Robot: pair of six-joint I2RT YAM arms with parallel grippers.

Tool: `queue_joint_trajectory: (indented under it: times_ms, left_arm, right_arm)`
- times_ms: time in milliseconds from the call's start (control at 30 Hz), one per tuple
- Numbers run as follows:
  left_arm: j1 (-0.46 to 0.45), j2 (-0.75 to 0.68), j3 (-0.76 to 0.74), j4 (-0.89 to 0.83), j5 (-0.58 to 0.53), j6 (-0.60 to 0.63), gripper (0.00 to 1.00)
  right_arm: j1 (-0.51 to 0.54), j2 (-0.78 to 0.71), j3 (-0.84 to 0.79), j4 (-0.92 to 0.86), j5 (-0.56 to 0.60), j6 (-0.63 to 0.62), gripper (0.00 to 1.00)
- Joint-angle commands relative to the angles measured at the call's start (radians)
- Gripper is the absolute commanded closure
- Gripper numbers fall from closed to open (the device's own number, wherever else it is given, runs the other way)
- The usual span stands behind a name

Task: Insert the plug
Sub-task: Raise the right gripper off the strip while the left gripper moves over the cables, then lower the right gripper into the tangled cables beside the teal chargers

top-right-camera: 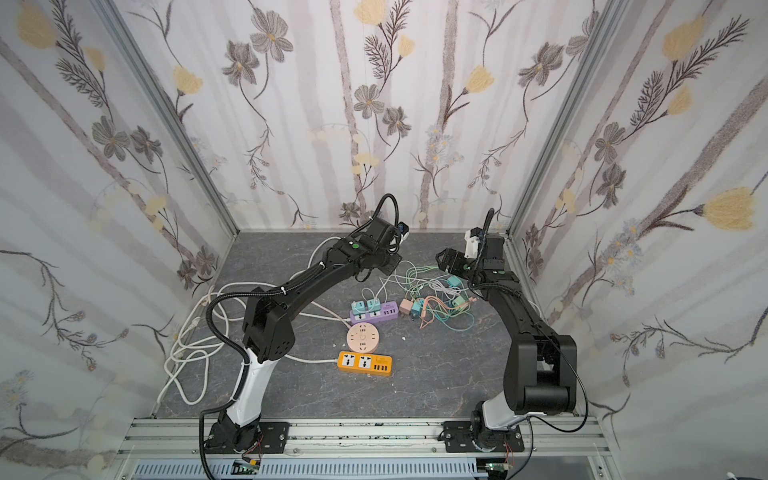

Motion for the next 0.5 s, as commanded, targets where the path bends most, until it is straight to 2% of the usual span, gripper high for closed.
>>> queue_joint_trajectory:
  times_ms: [0, 33, 100, 233, 367, 467]
  left_arm:
    - [0.004, 0.042, 0.073, -0.102, 0.099, 0.003, 0.28]
    - [0.005, 0.074, 0.121, -0.167, 0.102, 0.006, 0.18]
    - [0.005, 0.145, 0.236, -0.291, 0.111, 0.005, 0.14]
    - [0.000, 0.254, 0.396, -0.432, 0.138, 0.013, 0.18]
    - [-0.014, 0.306, 0.426, -0.445, 0.075, 0.028, 0.21]
    - [-0.020, 0.329, 0.430, -0.437, 0.025, 0.032, 0.30]
  right_arm:
    - [0.003, -0.002, 0.014, 0.000, -0.005, -0.029, 0.06]
    - [0.003, -0.002, 0.014, 0.001, -0.002, -0.028, 0.06]
    - [0.003, -0.003, 0.014, 0.003, 0.002, -0.028, 0.06]
    - [0.006, -0.003, 0.011, 0.009, 0.012, -0.028, 0.06]
    - [0.008, -0.002, 0.011, 0.013, 0.017, -0.030, 0.06]
    - [0.009, -0.002, 0.011, 0.010, 0.020, -0.035, 0.06]
